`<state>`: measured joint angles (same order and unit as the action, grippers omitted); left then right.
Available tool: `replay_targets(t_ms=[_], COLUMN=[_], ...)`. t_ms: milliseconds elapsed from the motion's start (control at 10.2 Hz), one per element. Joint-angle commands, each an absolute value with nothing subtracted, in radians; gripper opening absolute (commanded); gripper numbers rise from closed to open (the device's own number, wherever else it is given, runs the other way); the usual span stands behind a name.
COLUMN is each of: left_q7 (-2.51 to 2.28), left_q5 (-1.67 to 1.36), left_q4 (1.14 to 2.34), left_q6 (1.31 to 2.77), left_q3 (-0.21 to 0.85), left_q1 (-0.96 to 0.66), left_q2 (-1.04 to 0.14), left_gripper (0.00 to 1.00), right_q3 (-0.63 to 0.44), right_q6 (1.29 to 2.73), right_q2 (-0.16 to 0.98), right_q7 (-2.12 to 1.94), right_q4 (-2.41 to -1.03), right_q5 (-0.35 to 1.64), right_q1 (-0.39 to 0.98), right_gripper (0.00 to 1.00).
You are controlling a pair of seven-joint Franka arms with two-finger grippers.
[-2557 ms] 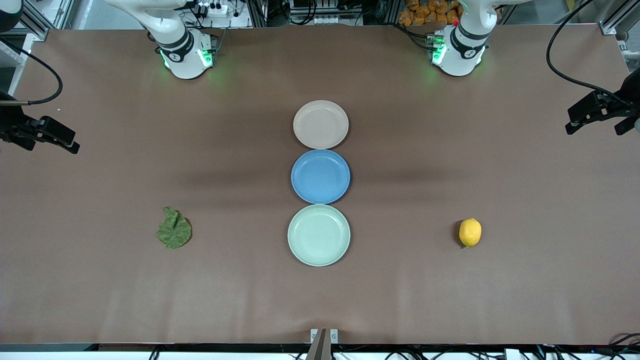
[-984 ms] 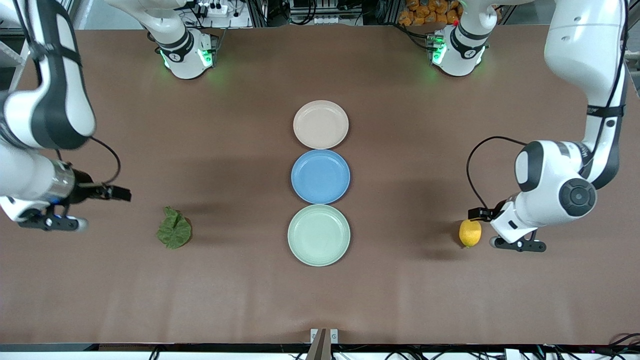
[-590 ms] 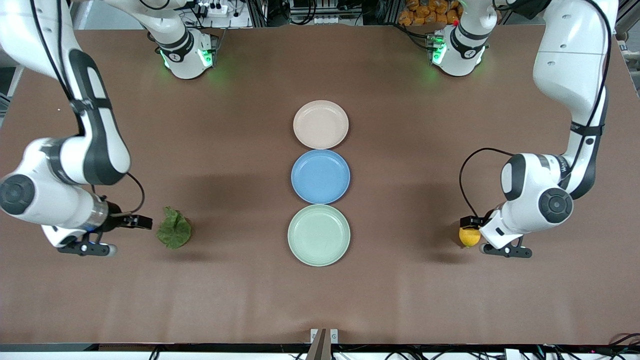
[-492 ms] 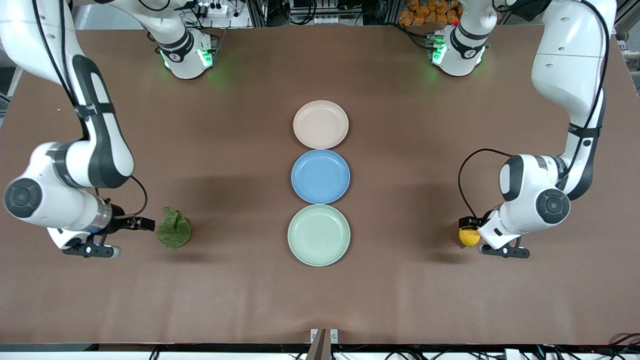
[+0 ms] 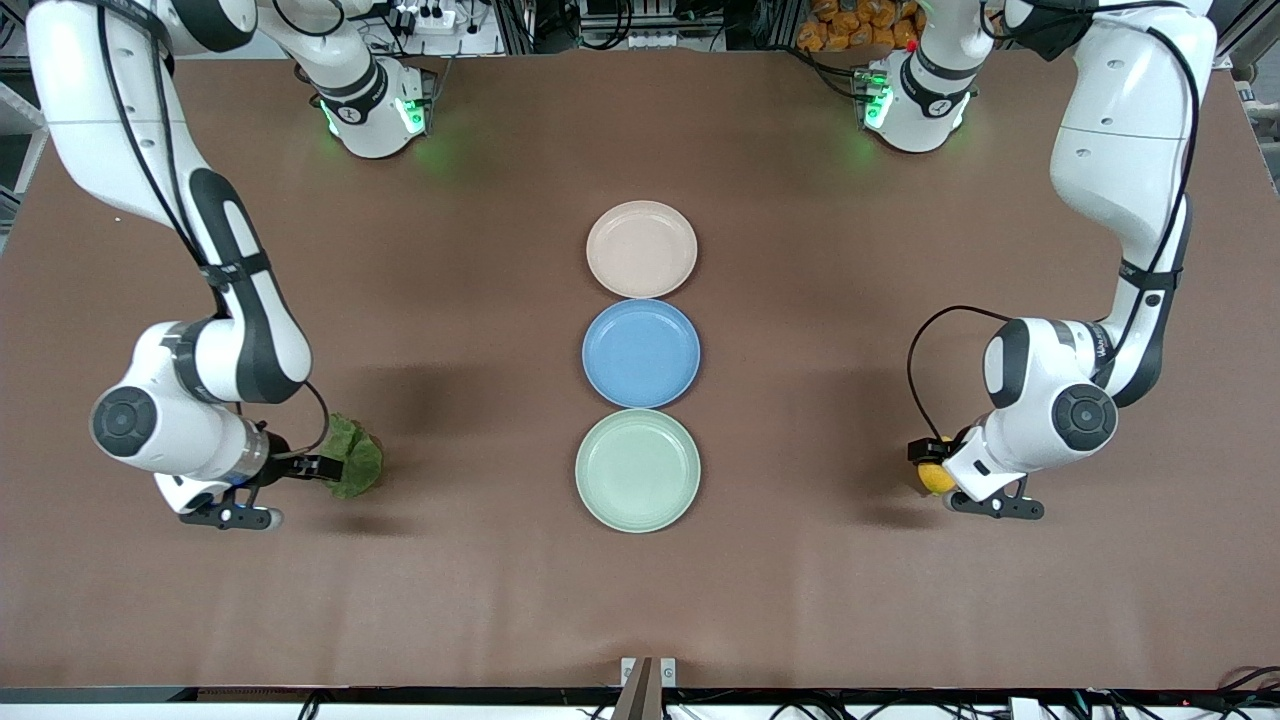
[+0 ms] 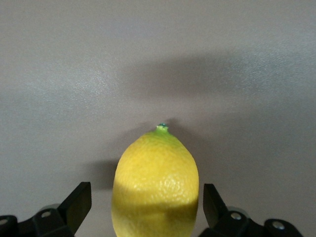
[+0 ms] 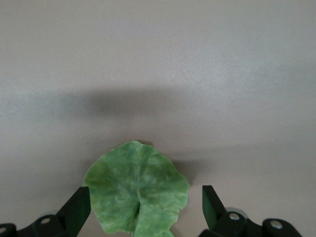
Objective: Place lemon and lettuce in plates
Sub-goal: 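Grasp the lemon with the left gripper while the right gripper grasps the lettuce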
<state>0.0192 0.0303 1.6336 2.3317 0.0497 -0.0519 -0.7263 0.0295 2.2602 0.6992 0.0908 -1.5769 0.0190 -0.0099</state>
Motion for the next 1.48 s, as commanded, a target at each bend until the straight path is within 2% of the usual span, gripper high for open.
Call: replay_targets(t_ms=[0, 98, 197, 393, 689, 885, 984, 1082, 1180, 1279, 1377], left_q7=[-0.003, -0.002, -0.002, 0.000, -0.081, -0.141, -0.165, -0.242, -0.341, -0.423, -0.521], left_q5=[0.058, 0.058, 0.058, 0.058, 0.057, 0.054, 0.043, 0.041, 0.041, 0.041, 0.041], left_q4=[1.624, 1.624, 1.626, 1.629, 1.666, 1.805, 1.860, 1.909, 1.961, 1.998, 2.025], left_q6=[2.342, 2.342, 2.341, 2.326, 2.090, 2.072, 2.071, 2.071, 2.071, 2.071, 2.071], left_q3=[0.048, 0.048, 0.049, 0.049, 0.099, 0.153, 0.175, 0.219, 0.283, 0.345, 0.413], left_q1=[-0.058, -0.058, -0.057, -0.055, -0.063, -0.060, -0.058, -0.058, -0.058, -0.058, -0.058], left_q2=[-0.735, -0.733, -0.726, -0.688, -0.522, -0.383, -0.326, -0.284, -0.256, -0.235, -0.210], left_gripper=[0.44, 0.14, 0.00, 0.00, 0.00, 0.00, 0.00, 0.00, 0.00, 0.00, 0.00], right_q3=[0.032, 0.032, 0.032, 0.031, 0.032, 0.032, 0.032, 0.032, 0.032, 0.032, 0.032], right_q6=[2.269, 2.275, 2.282, 2.286, 2.301, 2.301, 2.301, 2.299, 2.299, 2.293, 2.290], right_q2=[0.701, 0.706, 0.709, 0.724, 0.745, 0.749, 0.750, 0.750, 0.750, 0.749, 0.747], right_q7=[0.084, 0.084, 0.084, 0.083, 0.075, 0.069, 0.069, 0.071, 0.071, 0.071, 0.071], right_q4=[-1.612, -1.624, -1.635, -1.638, -1.646, -1.646, -1.646, -1.644, -1.644, -1.641, -1.641], right_q5=[0.061, 0.061, 0.061, 0.061, 0.061, 0.063, 0.063, 0.064, 0.064, 0.063, 0.063], right_q1=[-0.003, -0.005, -0.003, -0.006, -0.012, -0.012, -0.014, -0.012, -0.012, -0.009, -0.008], right_gripper=[1.00, 1.00, 1.00, 1.00, 1.00, 1.00, 0.97, 0.66, 0.42, 0.24, 0.12])
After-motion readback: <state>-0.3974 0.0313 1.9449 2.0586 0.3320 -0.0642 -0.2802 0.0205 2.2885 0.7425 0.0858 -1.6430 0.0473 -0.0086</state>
